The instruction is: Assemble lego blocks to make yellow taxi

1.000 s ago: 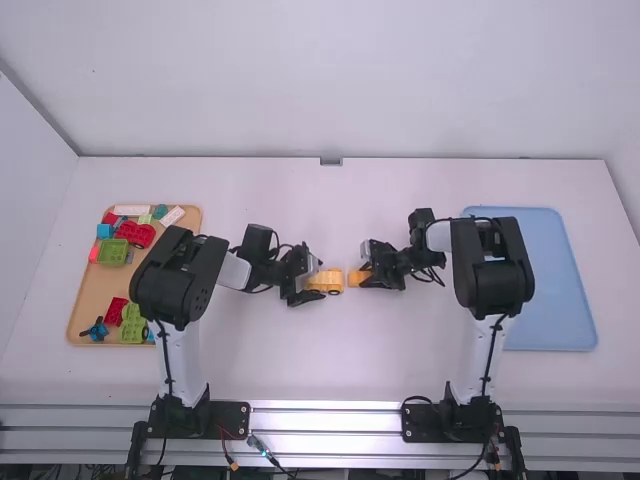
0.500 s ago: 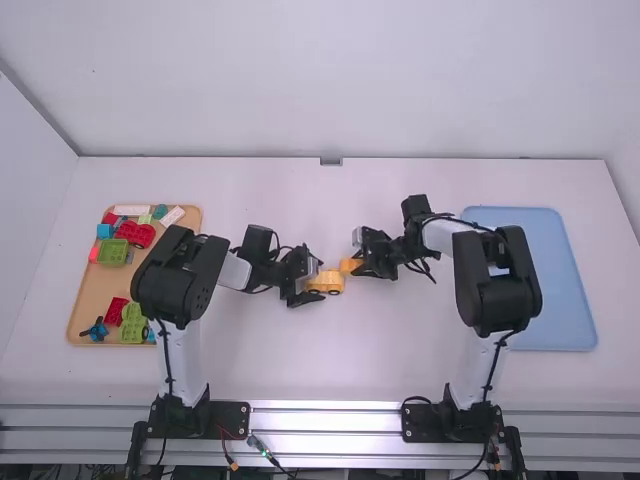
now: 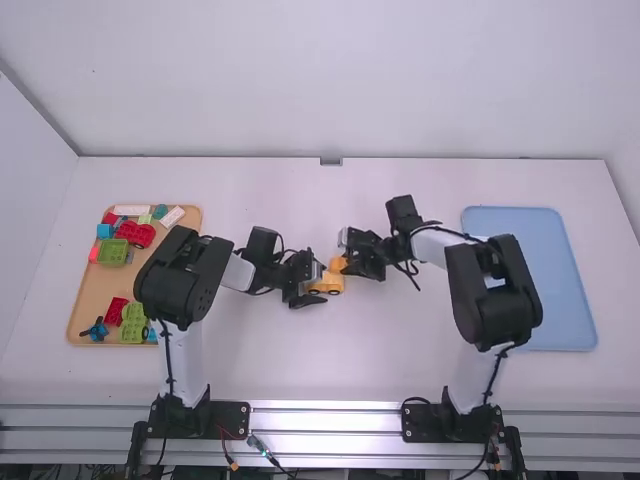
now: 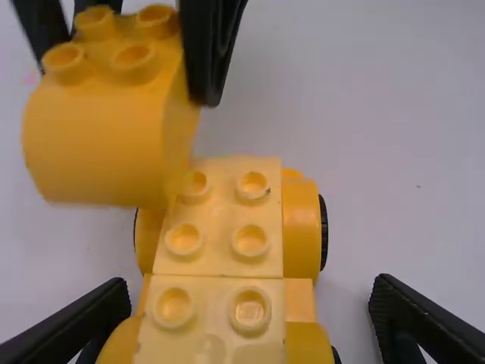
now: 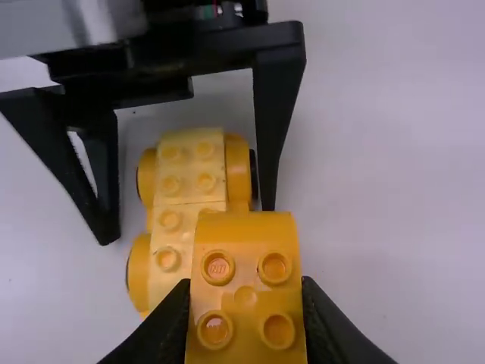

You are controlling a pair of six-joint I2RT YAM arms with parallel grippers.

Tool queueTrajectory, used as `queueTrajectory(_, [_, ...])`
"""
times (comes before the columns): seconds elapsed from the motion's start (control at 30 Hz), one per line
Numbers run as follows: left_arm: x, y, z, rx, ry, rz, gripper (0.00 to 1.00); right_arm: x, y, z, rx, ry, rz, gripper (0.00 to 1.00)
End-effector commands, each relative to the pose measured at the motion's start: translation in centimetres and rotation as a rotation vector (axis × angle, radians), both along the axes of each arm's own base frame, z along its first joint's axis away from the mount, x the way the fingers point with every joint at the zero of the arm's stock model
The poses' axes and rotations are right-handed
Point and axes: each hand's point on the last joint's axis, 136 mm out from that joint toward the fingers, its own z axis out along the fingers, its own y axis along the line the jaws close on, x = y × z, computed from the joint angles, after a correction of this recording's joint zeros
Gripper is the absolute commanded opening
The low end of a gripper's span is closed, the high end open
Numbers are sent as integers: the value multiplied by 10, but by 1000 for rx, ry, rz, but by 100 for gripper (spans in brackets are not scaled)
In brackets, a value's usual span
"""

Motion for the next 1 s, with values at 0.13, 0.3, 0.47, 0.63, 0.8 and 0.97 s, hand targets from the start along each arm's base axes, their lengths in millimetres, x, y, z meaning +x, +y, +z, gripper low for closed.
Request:
queueTrajectory(0.13, [-1, -2, -2, -14, -2, -17, 83, -10, 2, 20, 81, -79, -26, 17])
queueTrajectory(0.3, [-6, -5, 0, -23, -27, -57, 78, -21, 6, 18, 145, -87, -7, 14])
queueTrajectory(0.47, [-3, -1, -5, 6, -26, -34, 65, -22, 7, 18, 161, -90, -8, 13])
queueTrajectory(0.63, [-1, 0, -5, 3, -10, -20, 60, -20, 7, 17, 153, -97, -11, 13])
queueTrajectory(0.8, [-3, -3, -4, 2, -19, -30, 61, -16, 13, 4, 151, -90, -19, 11])
queueTrajectory(0.97, [-3, -3, -4, 2, -18, -29, 60, -12, 24, -9, 181, -42, -27, 9])
